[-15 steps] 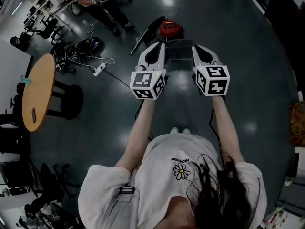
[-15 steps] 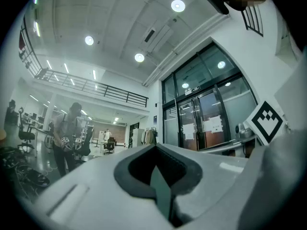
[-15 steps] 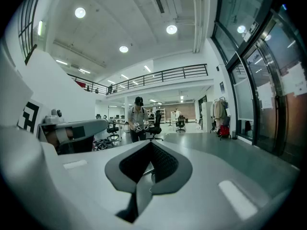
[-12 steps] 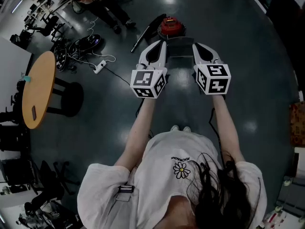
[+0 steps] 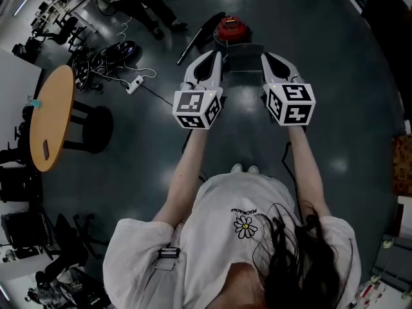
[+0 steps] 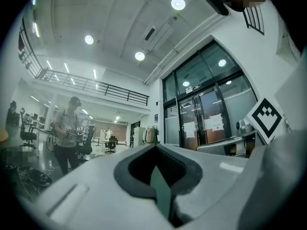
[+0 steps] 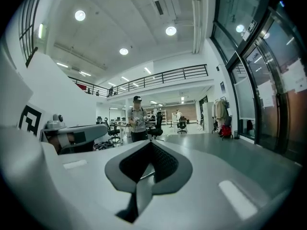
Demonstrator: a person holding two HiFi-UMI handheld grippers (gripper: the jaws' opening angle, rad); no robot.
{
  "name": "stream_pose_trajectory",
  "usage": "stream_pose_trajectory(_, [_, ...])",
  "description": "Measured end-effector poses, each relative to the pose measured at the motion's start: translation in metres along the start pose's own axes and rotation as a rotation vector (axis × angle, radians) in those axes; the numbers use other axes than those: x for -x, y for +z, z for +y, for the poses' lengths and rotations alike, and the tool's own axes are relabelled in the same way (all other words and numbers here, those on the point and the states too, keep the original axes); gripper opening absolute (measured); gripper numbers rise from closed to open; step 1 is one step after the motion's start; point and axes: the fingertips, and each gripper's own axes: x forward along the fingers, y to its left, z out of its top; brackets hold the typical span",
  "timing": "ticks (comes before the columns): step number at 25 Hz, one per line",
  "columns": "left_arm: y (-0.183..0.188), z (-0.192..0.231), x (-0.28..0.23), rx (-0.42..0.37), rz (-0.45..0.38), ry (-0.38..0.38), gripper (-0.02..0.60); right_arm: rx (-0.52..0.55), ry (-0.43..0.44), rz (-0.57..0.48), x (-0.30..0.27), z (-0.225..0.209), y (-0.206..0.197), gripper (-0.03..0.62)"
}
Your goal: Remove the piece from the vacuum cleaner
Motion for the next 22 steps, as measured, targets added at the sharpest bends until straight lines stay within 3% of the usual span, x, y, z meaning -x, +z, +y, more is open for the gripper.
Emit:
stream_pose_trajectory(11, [-0.015,0.002,-0.016,0.042,0.011,0.013,0.002,-0.112,0.045,-0.032,-0.001,-0.023,-0.008,0.025])
stream_pose_trajectory(18, [-0.028,-0.025,-0.026,0.051,0.025,0.015,0.002,-0.106,0.049,0.022,0.013,-0.054,-0.029,0.044])
stream_pose_trajectory(22, [-0.049,-0.015,-0.036,0.063,0.05,0.039,0.002,-0.099,0.059,0.064,-0.002,-0.066,-0.053,0.054])
